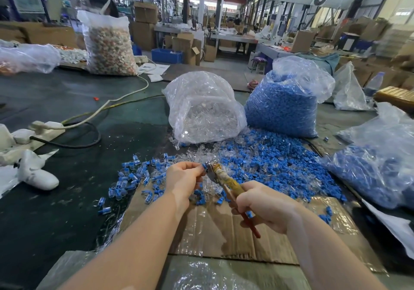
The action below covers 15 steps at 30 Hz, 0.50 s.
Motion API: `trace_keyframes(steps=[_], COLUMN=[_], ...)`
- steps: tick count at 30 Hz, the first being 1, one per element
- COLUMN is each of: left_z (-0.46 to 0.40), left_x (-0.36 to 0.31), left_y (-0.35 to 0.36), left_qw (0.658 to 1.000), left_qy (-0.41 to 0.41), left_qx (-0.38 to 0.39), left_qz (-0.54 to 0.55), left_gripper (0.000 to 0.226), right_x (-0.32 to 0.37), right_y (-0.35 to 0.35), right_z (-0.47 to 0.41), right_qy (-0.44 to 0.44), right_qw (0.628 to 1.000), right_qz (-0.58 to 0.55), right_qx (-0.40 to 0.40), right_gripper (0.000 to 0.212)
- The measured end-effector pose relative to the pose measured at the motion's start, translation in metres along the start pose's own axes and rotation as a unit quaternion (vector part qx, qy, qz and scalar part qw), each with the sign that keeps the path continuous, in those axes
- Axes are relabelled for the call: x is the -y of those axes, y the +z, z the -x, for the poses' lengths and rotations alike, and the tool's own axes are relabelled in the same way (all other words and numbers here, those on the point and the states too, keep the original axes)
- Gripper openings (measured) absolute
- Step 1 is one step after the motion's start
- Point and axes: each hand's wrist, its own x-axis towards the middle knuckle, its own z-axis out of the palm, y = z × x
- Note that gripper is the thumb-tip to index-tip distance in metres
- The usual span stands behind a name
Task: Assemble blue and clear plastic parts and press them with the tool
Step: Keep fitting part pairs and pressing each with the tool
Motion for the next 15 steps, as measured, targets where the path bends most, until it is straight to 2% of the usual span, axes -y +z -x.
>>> trace_keyframes(steps=[8, 15], left_z=[-0.0030, -0.0022], left_x=[-0.0029, -0.0018], left_y=[-0.0030, -0.0043], left_qw=[1.000, 1.000], left_qy=[-0.007, -0.011], left_qx=[0.013, 0.023], left_qz=[-0.006, -0.002], left_gripper=[0.005, 0.007], right_x=[0.0006, 0.0023], right_y=[0.0025, 0.0008], right_z=[-0.0004, 0.0038], right_qy=[-0.012, -0.018], right_qw=[0.998, 0.997], right_qz=[0.067, 0.075], right_qx=[0.001, 0.023], right_gripper=[0.024, 0.032])
